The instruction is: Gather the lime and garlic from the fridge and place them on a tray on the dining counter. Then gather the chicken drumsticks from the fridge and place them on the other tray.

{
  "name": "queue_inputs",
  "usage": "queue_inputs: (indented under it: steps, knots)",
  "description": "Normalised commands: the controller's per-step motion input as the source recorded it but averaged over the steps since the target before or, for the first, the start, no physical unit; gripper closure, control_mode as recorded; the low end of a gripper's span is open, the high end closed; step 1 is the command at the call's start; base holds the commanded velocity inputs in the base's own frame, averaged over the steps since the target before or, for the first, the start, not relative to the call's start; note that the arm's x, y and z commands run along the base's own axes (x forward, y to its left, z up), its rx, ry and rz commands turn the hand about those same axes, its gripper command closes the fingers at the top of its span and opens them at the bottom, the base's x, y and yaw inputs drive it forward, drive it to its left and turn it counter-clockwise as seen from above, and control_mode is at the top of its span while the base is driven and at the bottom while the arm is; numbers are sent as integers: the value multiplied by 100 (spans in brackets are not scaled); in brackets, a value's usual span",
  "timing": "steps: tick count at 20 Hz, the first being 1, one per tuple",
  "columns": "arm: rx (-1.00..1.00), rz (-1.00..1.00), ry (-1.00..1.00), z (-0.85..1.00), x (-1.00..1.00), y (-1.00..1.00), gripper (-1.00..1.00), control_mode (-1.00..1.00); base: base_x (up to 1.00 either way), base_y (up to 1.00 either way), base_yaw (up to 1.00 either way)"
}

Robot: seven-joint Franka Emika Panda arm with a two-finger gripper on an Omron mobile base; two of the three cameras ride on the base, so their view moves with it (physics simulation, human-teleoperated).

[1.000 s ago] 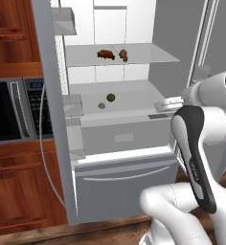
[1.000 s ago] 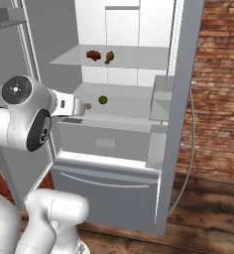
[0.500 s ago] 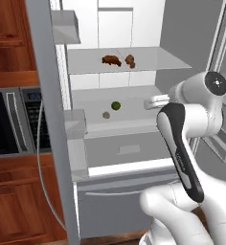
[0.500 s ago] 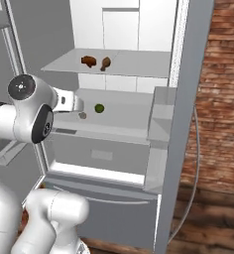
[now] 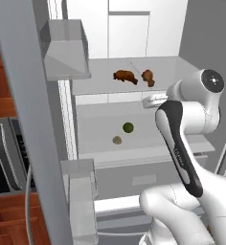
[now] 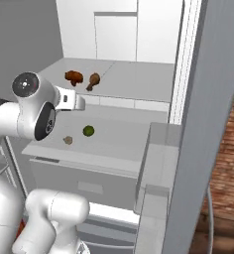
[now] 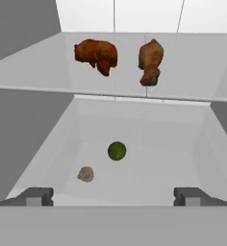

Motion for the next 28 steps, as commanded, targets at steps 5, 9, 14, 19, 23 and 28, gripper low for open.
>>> queue_inputs:
  steps: [5,9,14,19,23,28]
  knots:
    - [0,0,0,0,0,0,-100,100,92,0,22]
    - [0,0,0,0,0,0,-100,100,69,0,37]
    - [0,0,0,0,0,0,-100,100,68,2,36]
    - [4,24,0,-49,38,2,-100,-100,0,0,0]
    - [0,7,0,-45,18,10,-100,-100,0,0,0]
    - [-2,0,1,-26,21,24,-100,-100,0,0,0]
